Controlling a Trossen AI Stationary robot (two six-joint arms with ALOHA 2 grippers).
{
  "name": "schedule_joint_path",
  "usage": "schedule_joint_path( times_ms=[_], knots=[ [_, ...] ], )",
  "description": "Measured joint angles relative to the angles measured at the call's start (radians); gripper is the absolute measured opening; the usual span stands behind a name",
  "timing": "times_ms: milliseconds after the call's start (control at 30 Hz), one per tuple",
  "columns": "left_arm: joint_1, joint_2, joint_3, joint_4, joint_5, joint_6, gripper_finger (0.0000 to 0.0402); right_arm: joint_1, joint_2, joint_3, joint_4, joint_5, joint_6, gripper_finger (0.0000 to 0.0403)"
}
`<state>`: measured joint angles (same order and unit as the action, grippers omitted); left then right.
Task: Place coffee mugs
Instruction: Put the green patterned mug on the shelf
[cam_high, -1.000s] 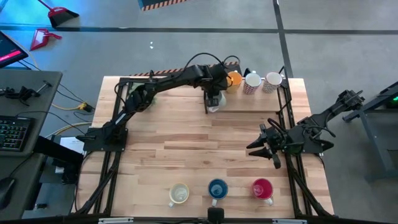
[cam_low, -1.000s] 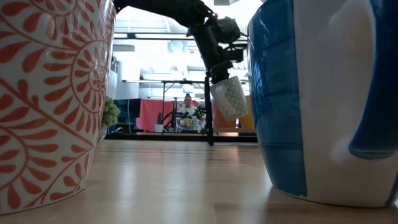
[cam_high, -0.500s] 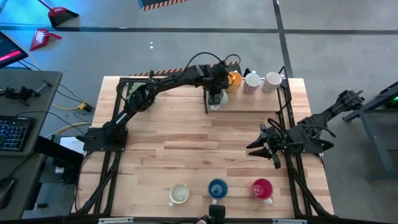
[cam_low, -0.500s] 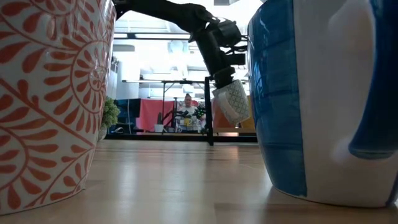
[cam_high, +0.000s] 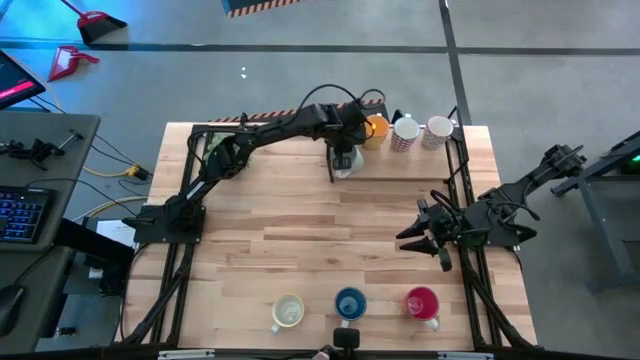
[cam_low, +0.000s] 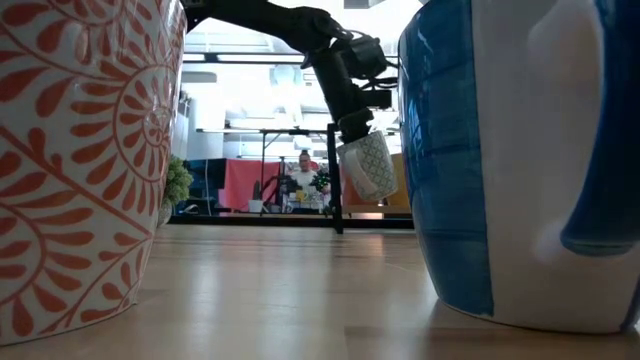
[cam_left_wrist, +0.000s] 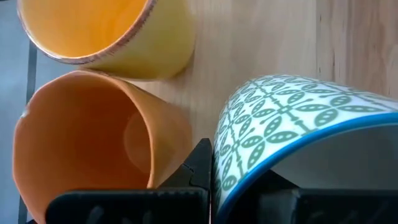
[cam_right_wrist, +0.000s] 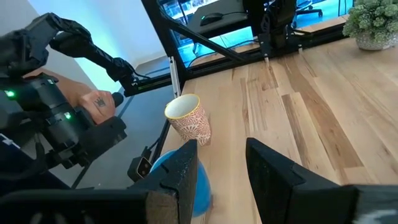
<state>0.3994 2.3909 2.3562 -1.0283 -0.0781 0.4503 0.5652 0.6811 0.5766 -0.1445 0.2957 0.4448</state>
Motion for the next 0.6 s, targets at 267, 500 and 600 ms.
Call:
schedule_joint_path(
  times_ms=[267,500,600],
  knots=[
    [-0.009,0.000,0.000,0.021,0.004,0.000,0.0008,0.000,0.000,0.000,0.000,-0.007,-0.027,0.0119],
    [-0.057,0.000,0.000,0.042,0.047,0.000,0.0008,-0.004,0.000,0.000,-0.001,-0.007,-0.036,0.0119],
    [-0.085,0.000,0.000,0.036,0.047,-0.013,0.0008,-0.004,0.000,0.000,-0.002,-0.007,-0.042,0.0119]
  ],
)
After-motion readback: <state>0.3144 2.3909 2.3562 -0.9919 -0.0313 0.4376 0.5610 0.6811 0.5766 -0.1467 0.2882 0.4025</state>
